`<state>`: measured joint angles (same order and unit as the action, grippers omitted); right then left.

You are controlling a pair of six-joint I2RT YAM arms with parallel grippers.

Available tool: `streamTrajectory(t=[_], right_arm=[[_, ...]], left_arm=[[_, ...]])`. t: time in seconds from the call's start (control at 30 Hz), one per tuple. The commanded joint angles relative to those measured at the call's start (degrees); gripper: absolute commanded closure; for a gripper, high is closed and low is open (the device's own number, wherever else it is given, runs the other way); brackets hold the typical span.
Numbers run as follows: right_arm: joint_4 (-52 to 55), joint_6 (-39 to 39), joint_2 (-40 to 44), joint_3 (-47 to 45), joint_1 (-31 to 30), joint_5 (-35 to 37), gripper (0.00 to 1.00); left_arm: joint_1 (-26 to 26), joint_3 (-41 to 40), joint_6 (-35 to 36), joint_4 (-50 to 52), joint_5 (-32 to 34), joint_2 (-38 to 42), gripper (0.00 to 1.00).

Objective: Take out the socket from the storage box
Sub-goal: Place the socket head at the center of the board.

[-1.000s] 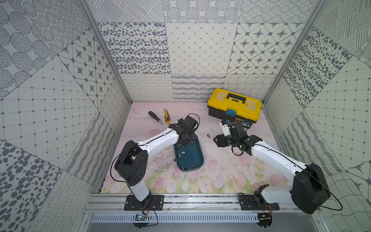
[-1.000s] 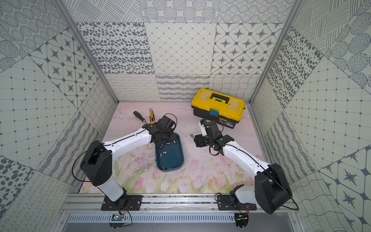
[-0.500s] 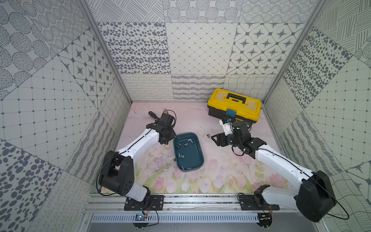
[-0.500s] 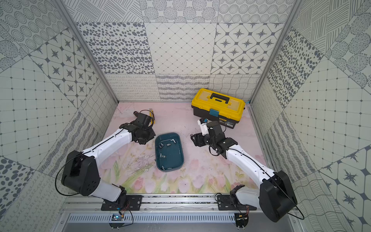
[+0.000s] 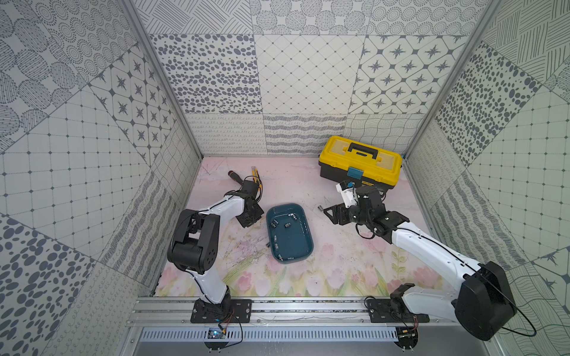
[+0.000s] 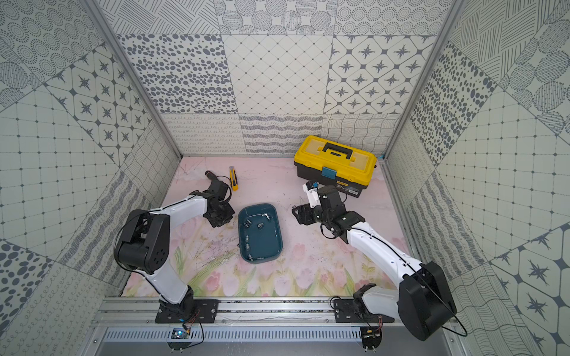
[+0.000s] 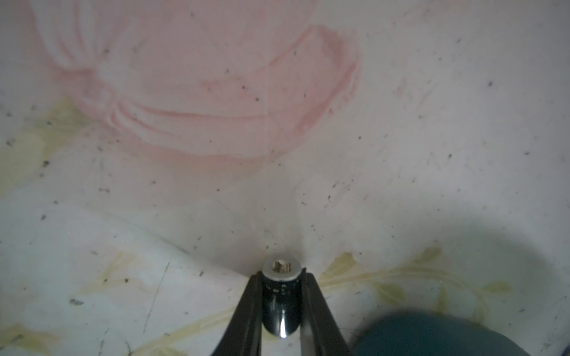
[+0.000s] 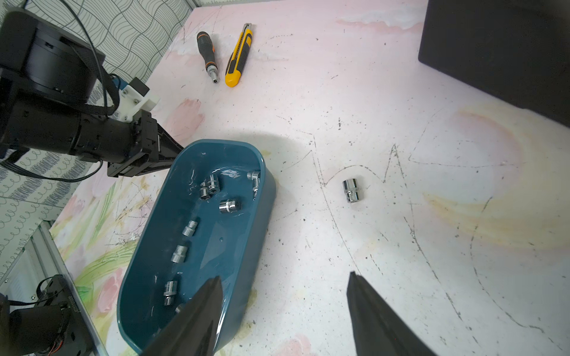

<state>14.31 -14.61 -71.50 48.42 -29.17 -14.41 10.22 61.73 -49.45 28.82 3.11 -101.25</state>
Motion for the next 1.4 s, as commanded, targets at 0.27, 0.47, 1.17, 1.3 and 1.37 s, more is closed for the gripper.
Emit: streamTrajectory(t=[0.27,0.47,1.17,1.3,1.37], right_arm=[[-3.1,0.6,-2.7,2.6,-2.2,-0.9,0.3],[-2.9,1.1,-3.3,3.4,-3.7,-0.1,0.3],[-1.3,1.4,-14.7,12.3,-17.5,6.6,0.3],[2.1,3.1,-18.5,16.0,-19.9,9.4,0.3],[3.3,3.8,-20.0,17.7,-21.0,10.8,0.3]], left_arm=[[-0.4,1.3,0.5,-2.7,-0.3,-2.8,0.59],[-0.4,1.1,1.1,-2.1,-0.1,-1.1,0.56],[-1.7,4.0,3.8,5.4,-2.5,9.5,0.53],[-2.6,4.7,5.2,7.8,-3.5,12.8,0.51],[-3.5,4.8,5.8,8.8,-4.5,14.2,0.51]])
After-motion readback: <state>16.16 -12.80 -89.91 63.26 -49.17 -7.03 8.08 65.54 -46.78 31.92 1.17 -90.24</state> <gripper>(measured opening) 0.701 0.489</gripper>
